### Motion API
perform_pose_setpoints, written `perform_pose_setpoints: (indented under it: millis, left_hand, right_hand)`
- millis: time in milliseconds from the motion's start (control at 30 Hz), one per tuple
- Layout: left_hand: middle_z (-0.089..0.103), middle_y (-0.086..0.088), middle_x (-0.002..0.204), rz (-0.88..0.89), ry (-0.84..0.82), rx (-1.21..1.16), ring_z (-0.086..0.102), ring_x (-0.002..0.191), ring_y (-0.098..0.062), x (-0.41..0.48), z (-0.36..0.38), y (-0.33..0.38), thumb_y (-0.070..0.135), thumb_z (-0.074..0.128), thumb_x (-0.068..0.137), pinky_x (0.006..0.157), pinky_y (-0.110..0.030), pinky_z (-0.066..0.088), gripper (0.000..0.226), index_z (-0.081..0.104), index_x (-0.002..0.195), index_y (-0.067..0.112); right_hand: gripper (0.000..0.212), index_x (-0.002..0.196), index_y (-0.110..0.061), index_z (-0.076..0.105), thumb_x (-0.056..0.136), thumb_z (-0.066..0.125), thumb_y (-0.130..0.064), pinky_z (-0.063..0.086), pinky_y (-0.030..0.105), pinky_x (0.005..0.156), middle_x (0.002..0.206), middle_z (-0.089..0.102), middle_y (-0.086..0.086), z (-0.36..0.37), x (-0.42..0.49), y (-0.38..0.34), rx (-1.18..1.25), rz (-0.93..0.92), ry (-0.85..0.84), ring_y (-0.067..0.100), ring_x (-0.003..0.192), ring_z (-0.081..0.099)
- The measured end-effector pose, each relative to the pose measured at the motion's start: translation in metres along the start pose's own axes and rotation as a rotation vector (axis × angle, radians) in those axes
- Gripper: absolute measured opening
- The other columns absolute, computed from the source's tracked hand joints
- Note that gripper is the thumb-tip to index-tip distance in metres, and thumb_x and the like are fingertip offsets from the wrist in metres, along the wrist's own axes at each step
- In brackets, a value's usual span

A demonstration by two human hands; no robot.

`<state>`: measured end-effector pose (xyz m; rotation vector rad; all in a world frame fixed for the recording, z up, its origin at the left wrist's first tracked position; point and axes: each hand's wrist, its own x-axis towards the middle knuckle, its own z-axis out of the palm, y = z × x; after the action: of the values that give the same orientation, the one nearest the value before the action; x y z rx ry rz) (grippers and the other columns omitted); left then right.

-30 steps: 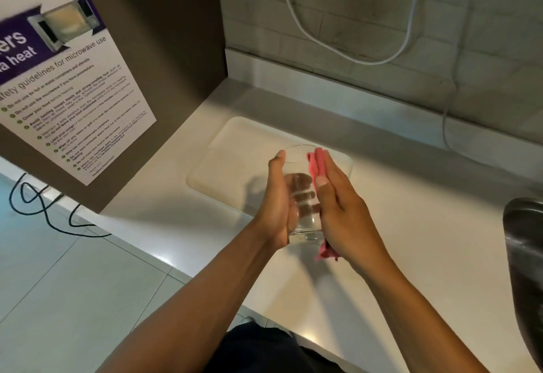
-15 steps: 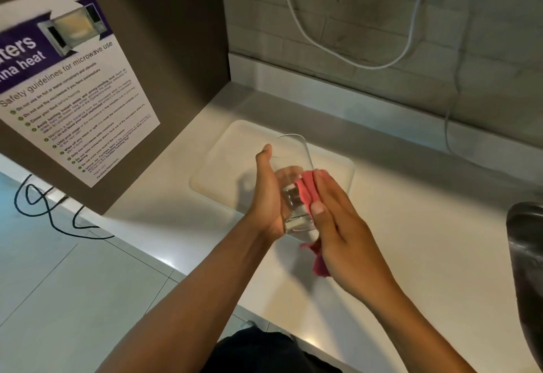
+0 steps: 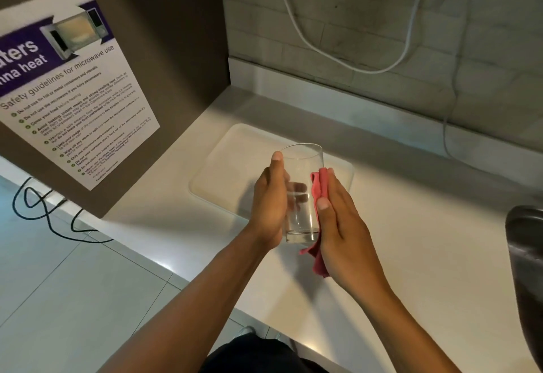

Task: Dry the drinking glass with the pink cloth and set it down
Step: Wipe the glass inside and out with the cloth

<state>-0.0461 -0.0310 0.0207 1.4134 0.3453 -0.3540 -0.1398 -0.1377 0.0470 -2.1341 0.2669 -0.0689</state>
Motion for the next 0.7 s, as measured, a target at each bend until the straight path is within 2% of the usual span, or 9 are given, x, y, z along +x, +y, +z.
perform_pose_setpoints:
  millis: [67, 200, 300, 367, 433, 500, 567, 633, 700]
  left_hand:
    - [0.083, 0.004, 0.078, 0.0, -0.004, 0.035, 0.081, 0.068, -0.011, 0.0, 0.0, 0.001, 0.064, 0.033, 0.112, 0.063, -0.027, 0.066, 0.057, 0.059, 0.109, 0.013]
    - [0.079, 0.001, 0.107, -0.05, -0.077, 0.002, 0.079, 0.098, -0.02, -0.014, 0.007, 0.0, 0.077, 0.04, 0.103, 0.082, -0.038, 0.063, 0.06, 0.059, 0.124, 0.025]
    - [0.077, 0.006, 0.108, -0.044, -0.101, -0.002, 0.082, 0.084, -0.013, -0.018, 0.005, -0.002, 0.082, 0.05, 0.095, 0.064, -0.028, 0.063, 0.051, 0.058, 0.118, 0.037]
    - [0.083, 0.005, 0.099, -0.033, -0.107, -0.025, 0.083, 0.076, -0.007, -0.017, 0.0, -0.002, 0.084, 0.052, 0.091, 0.053, -0.021, 0.061, 0.061, 0.062, 0.124, 0.034]
    - [0.085, -0.002, 0.101, -0.035, -0.127, -0.006, 0.085, 0.084, -0.015, -0.016, -0.001, -0.003, 0.083, 0.05, 0.095, 0.059, -0.023, 0.064, 0.069, 0.065, 0.126, 0.023]
    - [0.081, -0.018, 0.114, -0.049, -0.144, -0.002, 0.083, 0.095, -0.027, -0.017, 0.0, -0.007, 0.081, 0.049, 0.095, 0.071, -0.032, 0.066, 0.07, 0.064, 0.118, 0.017]
    - [0.078, -0.026, 0.119, -0.083, -0.171, -0.033, 0.081, 0.102, -0.033, -0.018, 0.003, -0.01, 0.08, 0.047, 0.096, 0.08, -0.039, 0.068, 0.074, 0.065, 0.117, 0.011]
    - [0.08, -0.024, 0.12, -0.113, -0.199, -0.065, 0.081, 0.109, -0.035, -0.019, 0.003, -0.01, 0.077, 0.041, 0.102, 0.086, -0.043, 0.068, 0.077, 0.069, 0.124, 0.009]
    - [0.084, -0.017, 0.114, -0.117, -0.2, -0.087, 0.083, 0.103, -0.028, -0.016, 0.0, -0.008, 0.077, 0.038, 0.103, 0.079, -0.038, 0.069, 0.076, 0.076, 0.123, 0.014]
  right_hand:
    - [0.057, 0.157, -0.046, 0.011, 0.102, 0.022, -0.057, 0.004, -0.003, 0.101, 0.162, 0.009, -0.029, 0.003, 0.001, 0.001, -0.047, -0.003, 0.004, -0.012, 0.141, 0.009]
    - [0.065, 0.159, -0.04, 0.006, 0.098, 0.02, -0.059, 0.005, -0.014, 0.087, 0.166, 0.006, -0.021, 0.011, 0.004, 0.001, -0.09, -0.027, 0.009, -0.03, 0.127, -0.001]
    - [0.072, 0.158, -0.04, 0.001, 0.093, 0.016, -0.066, 0.003, -0.015, 0.087, 0.164, 0.0, -0.023, 0.013, 0.004, -0.001, -0.132, -0.069, -0.01, -0.033, 0.12, -0.006]
    - [0.068, 0.159, -0.039, 0.001, 0.097, 0.022, -0.059, 0.009, -0.016, 0.085, 0.163, 0.0, -0.025, 0.012, 0.001, 0.0, -0.113, -0.075, -0.024, -0.032, 0.123, -0.002]
    - [0.065, 0.159, -0.04, 0.007, 0.099, 0.027, -0.057, 0.016, -0.016, 0.08, 0.158, 0.009, -0.03, 0.01, -0.001, 0.001, -0.024, -0.038, -0.018, -0.024, 0.128, 0.013]
    - [0.061, 0.157, -0.045, 0.012, 0.099, 0.026, -0.059, 0.022, -0.012, 0.085, 0.153, 0.018, -0.036, 0.004, 0.002, 0.0, 0.054, 0.002, -0.011, -0.014, 0.131, 0.028]
    - [0.056, 0.156, -0.049, 0.013, 0.101, 0.023, -0.059, 0.025, 0.005, 0.103, 0.158, 0.023, -0.028, -0.001, 0.011, -0.003, 0.039, 0.007, -0.01, -0.004, 0.139, 0.033]
    - [0.055, 0.156, -0.049, 0.013, 0.103, 0.022, -0.057, 0.023, 0.019, 0.113, 0.162, 0.022, -0.022, -0.003, 0.02, -0.009, -0.011, -0.013, 0.016, 0.002, 0.145, 0.028]
    - [0.059, 0.157, -0.047, 0.01, 0.1, 0.021, -0.06, 0.017, 0.014, 0.113, 0.164, 0.014, -0.023, 0.001, 0.022, -0.015, -0.052, -0.04, 0.026, -0.003, 0.146, 0.018]
